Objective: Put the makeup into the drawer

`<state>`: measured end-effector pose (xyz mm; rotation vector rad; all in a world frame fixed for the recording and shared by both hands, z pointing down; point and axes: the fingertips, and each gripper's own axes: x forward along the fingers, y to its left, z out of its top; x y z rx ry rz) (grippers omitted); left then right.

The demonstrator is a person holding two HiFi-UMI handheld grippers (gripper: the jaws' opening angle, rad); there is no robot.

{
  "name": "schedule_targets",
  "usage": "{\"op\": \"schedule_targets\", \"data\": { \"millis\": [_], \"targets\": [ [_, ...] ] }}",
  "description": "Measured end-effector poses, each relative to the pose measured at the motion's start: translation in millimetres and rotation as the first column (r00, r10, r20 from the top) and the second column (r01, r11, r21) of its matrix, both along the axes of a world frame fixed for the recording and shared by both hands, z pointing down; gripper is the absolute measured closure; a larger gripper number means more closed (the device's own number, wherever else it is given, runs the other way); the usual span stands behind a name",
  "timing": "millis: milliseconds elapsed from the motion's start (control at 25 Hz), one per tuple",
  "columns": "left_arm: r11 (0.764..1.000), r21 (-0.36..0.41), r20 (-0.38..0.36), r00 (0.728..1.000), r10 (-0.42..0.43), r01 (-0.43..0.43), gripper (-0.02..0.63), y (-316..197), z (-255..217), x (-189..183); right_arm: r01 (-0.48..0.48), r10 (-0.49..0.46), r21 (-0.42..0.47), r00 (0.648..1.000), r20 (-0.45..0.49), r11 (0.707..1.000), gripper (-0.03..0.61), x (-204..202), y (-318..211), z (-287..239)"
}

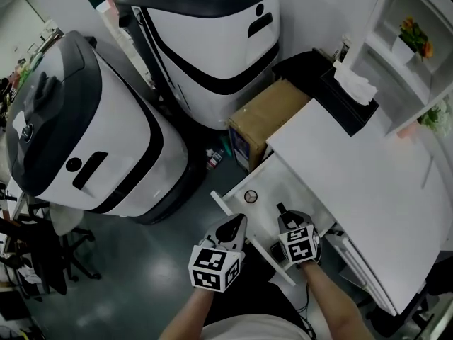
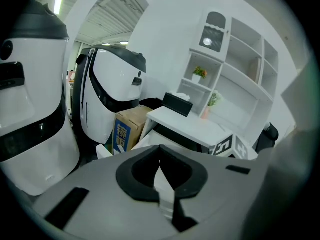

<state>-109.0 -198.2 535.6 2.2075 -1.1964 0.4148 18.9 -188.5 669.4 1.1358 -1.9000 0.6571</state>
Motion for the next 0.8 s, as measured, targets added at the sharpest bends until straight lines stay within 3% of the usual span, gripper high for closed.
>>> {"op": "schedule_targets", "data": {
  "millis": [280, 800],
  "targets": [
    [0.999, -0.030, -0.001, 1.000, -0.018, 0.018, 0.609, -8, 13, -6, 0.079, -0.082, -0.048, 0.995, -0.060, 0.996, 0.479, -15, -19, 31],
    [0.997, -0.048, 0.020, 0.998, -0.057, 0.058, 0.609, -20, 23, -18, 0.127, -0.147, -0.153, 0.980, -0.131, 0.980, 0.479, -9, -30, 83]
  ]
}}
